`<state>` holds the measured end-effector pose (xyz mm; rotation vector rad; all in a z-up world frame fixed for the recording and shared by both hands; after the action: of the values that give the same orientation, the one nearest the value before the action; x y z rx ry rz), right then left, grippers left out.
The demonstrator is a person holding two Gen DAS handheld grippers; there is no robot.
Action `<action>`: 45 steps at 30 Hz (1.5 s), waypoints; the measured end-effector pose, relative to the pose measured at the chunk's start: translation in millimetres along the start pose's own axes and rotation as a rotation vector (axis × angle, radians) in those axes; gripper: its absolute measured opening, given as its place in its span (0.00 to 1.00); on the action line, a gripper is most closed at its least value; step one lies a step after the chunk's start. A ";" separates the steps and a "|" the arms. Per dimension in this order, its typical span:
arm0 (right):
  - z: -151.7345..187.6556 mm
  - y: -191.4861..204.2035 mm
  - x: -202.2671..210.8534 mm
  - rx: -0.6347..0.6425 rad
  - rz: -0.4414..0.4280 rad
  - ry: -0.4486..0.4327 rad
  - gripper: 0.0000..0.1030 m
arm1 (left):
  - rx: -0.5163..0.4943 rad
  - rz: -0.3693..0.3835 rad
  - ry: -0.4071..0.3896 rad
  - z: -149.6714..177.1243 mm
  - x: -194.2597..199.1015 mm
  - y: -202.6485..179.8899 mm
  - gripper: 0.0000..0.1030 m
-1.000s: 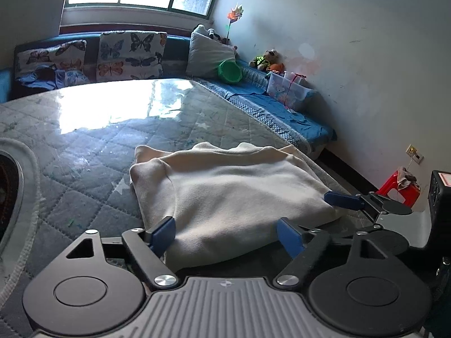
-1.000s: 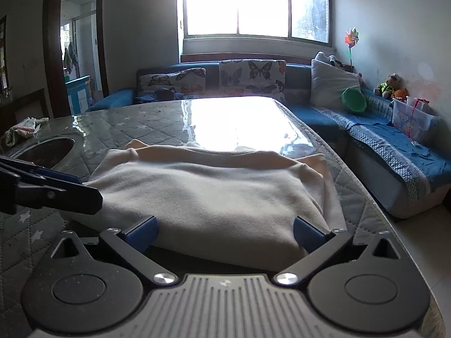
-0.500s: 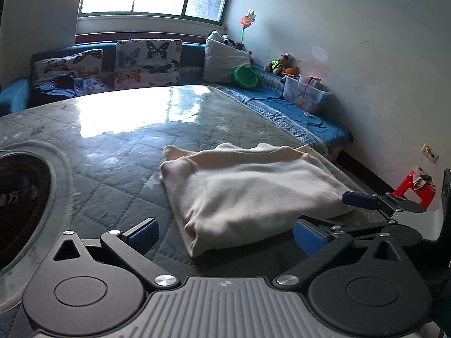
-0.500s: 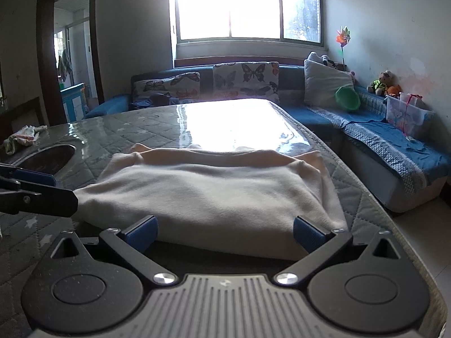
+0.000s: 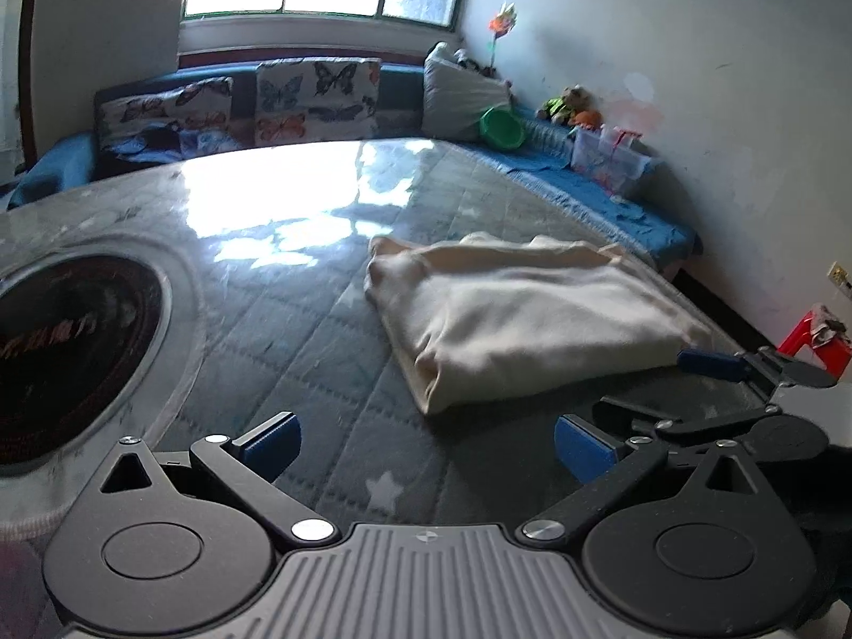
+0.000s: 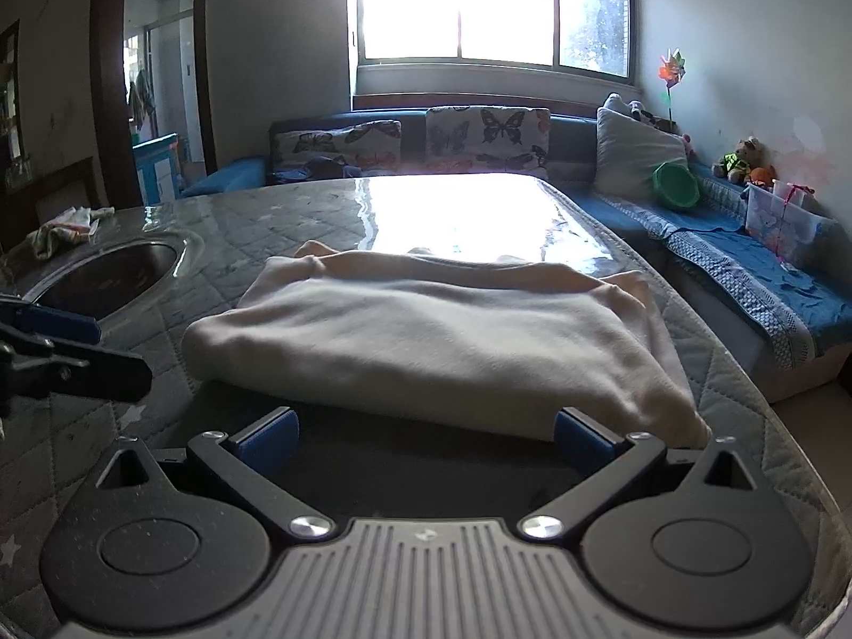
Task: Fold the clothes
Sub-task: 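Withdraw both open tools from the placed bundle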
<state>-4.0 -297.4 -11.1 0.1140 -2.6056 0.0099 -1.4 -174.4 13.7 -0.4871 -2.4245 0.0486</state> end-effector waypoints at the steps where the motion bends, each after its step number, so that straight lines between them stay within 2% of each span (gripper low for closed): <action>1: 0.4 1.5 1.0 -0.001 0.000 0.001 1.00 | 0.000 -0.005 0.007 2.0 0.0 -0.3 1.00; 19: 7.7 5.6 7.6 -0.010 0.030 0.055 1.00 | 0.021 -0.063 0.062 16.2 1.2 1.2 1.00; 45: 6.7 4.5 15.2 -0.026 0.051 0.079 1.00 | 0.010 -0.078 0.081 18.2 3.9 -12.1 1.00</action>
<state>-20.8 -294.3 -9.1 0.0366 -2.5281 -0.0015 -19.3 -182.7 3.7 -0.3818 -2.3600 0.0073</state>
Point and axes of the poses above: each gripper's, at about its wrist camera, not at the fingertips, and x roughly against the way its jaws point, y to its left, z to its underside, the point moved 1 cm from there along -x, roughly the way its jaws point, and after that the axes turned 4 degrees about -y, right-handed, at the moved point
